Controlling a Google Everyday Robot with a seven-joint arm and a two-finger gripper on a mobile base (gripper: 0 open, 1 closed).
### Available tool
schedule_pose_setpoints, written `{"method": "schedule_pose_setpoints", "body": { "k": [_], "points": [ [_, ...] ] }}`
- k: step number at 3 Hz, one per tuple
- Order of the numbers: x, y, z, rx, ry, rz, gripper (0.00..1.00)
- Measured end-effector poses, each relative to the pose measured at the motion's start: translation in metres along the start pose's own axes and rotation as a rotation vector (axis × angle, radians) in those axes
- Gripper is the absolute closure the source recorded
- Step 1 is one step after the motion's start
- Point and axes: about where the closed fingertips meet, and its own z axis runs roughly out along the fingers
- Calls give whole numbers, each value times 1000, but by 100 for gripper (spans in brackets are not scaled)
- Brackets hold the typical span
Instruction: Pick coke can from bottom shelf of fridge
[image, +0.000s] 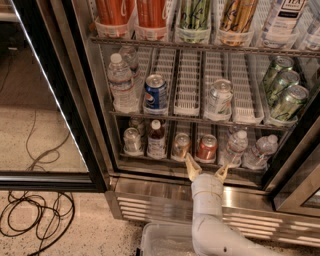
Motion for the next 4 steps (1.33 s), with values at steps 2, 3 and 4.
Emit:
{"method": "schedule_pose_setpoints", "body": {
  "k": [2, 3, 4],
  "points": [
    [0, 3, 2, -1, -11, -17, 26],
    [0, 3, 2, -1, -11, -17, 26],
    [0, 3, 2, -1, -11, -17, 33]
  ]
}}
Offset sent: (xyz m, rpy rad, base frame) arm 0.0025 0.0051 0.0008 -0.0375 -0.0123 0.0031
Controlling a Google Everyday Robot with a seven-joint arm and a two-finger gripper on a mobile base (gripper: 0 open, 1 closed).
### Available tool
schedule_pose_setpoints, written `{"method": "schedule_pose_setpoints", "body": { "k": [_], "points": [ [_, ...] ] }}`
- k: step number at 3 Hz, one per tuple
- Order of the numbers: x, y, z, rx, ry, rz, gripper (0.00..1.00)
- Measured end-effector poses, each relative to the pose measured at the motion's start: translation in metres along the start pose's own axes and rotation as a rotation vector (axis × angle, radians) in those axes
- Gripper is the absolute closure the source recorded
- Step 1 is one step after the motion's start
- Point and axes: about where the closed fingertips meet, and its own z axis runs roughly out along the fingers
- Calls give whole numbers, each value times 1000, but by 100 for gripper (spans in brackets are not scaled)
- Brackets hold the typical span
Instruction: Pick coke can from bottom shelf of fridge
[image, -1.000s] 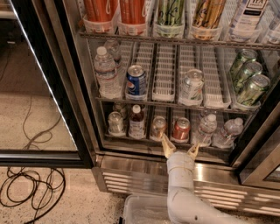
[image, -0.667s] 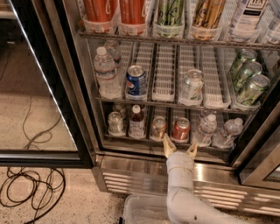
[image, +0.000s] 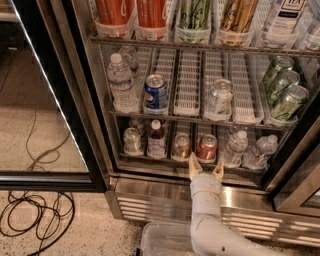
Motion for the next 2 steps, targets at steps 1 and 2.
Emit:
{"method": "schedule_pose_setpoints", "body": {
  "k": [1, 2],
  "points": [
    [0, 0, 0, 0, 0, 0, 38],
    [16, 2, 17, -15, 20, -5, 35]
  ]
}}
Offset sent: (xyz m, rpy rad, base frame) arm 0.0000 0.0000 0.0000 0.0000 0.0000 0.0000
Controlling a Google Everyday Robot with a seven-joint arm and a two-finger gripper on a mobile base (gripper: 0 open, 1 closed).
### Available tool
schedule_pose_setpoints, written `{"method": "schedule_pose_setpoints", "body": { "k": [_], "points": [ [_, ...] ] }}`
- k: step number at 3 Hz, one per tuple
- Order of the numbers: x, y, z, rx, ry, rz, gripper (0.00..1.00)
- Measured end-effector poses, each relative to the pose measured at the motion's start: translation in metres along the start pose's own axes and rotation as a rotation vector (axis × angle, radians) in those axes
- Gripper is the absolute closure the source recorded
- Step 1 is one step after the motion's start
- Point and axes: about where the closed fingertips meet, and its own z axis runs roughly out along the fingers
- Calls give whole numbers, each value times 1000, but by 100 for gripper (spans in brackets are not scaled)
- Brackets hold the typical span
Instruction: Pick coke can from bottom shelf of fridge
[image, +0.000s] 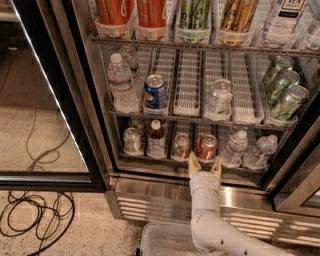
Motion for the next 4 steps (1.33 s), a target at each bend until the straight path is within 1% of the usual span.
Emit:
{"method": "schedule_pose_setpoints", "body": {
  "k": [1, 3, 4],
  "points": [
    [1, 1, 8, -6, -10, -8, 36],
    [-8, 6, 34, -18, -70, -25, 36],
    [-12, 9, 52, -21, -100, -44, 35]
  ]
}}
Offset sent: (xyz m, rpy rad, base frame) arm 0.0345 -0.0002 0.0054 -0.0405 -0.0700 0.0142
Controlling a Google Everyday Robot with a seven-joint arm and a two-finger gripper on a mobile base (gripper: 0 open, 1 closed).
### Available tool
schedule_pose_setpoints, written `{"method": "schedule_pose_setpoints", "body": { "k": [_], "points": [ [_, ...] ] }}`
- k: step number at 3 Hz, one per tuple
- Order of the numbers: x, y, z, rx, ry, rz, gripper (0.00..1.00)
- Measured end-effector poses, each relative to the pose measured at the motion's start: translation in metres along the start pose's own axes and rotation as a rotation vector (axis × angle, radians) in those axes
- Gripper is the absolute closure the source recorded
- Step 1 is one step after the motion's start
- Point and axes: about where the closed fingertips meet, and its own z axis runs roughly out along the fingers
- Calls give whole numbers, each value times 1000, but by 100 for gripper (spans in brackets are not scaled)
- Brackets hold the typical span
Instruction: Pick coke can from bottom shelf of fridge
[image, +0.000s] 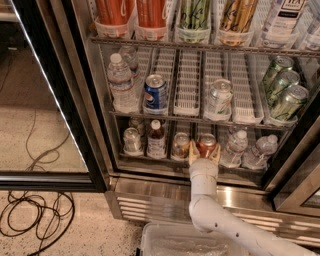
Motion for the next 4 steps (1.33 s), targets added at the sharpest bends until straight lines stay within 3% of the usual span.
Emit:
{"method": "schedule_pose_setpoints", "body": {
  "k": [1, 4],
  "points": [
    [0, 0, 0, 0, 0, 0, 36],
    [-3, -2, 0, 3, -8, 14, 99]
  ]
}}
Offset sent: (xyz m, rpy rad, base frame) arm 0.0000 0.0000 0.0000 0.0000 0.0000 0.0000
